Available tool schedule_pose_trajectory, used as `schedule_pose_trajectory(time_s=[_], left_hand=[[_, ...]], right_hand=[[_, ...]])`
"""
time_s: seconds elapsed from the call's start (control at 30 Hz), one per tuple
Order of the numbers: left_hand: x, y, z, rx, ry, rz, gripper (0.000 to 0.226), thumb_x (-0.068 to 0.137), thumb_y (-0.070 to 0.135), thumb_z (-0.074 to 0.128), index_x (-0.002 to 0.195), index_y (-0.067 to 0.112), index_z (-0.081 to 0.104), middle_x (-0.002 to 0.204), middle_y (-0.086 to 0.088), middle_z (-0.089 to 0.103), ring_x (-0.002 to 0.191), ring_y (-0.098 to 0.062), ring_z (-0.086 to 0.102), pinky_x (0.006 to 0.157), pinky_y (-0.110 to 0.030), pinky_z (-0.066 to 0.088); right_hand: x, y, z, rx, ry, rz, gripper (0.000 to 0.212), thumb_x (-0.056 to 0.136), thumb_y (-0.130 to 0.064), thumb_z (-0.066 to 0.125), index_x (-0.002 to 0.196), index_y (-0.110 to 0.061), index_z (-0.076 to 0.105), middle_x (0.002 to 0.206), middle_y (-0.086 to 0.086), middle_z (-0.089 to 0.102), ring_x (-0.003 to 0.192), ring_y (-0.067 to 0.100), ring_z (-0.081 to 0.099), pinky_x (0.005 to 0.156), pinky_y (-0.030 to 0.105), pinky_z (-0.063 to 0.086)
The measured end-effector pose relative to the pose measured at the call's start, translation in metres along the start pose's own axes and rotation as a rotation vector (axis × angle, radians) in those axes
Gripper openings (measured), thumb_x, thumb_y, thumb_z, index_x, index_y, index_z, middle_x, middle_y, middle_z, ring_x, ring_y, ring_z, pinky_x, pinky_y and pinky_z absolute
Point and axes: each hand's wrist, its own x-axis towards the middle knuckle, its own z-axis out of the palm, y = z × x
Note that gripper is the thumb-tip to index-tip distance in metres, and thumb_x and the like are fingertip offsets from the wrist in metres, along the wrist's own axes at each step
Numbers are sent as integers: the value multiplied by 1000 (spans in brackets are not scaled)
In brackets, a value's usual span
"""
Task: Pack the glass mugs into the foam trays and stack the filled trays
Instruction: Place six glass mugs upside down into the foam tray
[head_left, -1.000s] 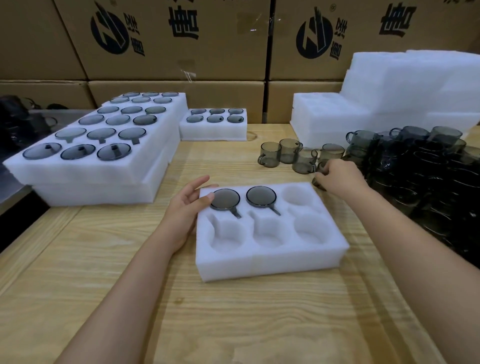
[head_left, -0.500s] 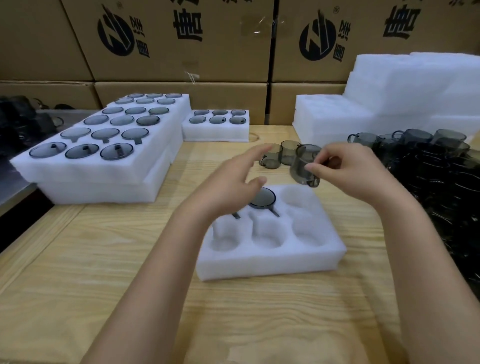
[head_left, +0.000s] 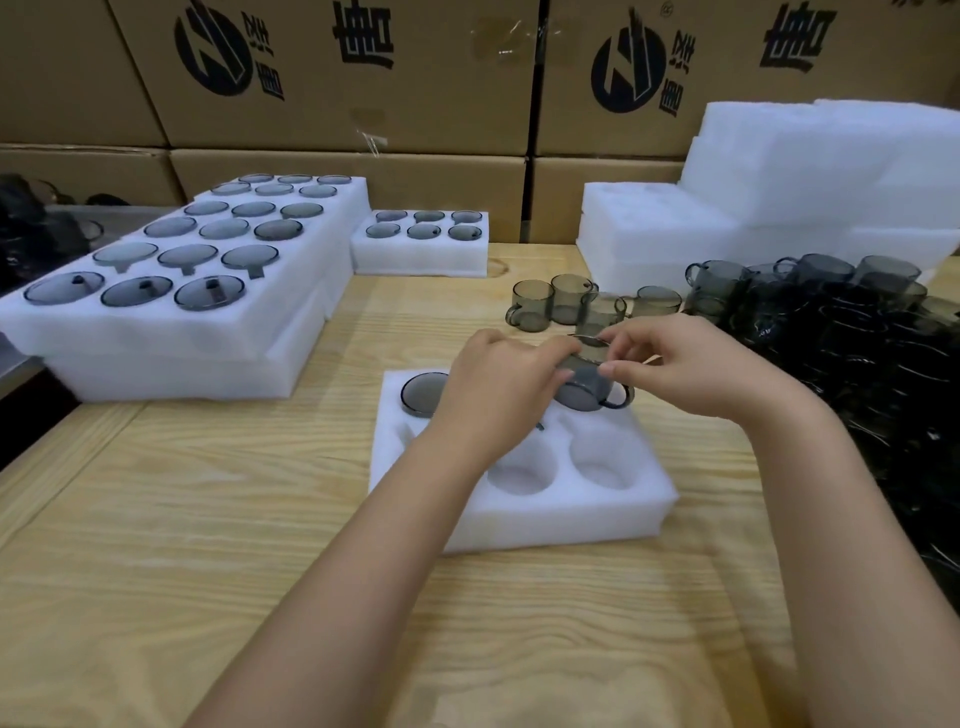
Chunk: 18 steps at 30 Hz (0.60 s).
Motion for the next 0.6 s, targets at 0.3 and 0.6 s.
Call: schedule_pose_trajectory(time_s=[0.3, 0.6], left_hand=[[-5, -3, 7, -31, -87, 24, 24, 94, 33, 54, 113, 21, 63, 83, 5, 63, 89, -23, 58, 91, -31, 34], [-9, 2, 2, -123, -93, -139, 14, 82, 15, 53, 71, 17, 46, 73, -5, 61, 71, -28, 46, 65, -29, 20]], right_hand=[[5, 3, 9, -44, 2, 21, 20, 80, -47, 62, 84, -29, 67, 105, -14, 66, 91, 7, 60, 82, 32, 48], [25, -3, 72, -32, -106, 71, 59, 96, -54, 1, 147, -36, 24, 155, -15, 18, 146, 12, 0, 118, 42, -1]])
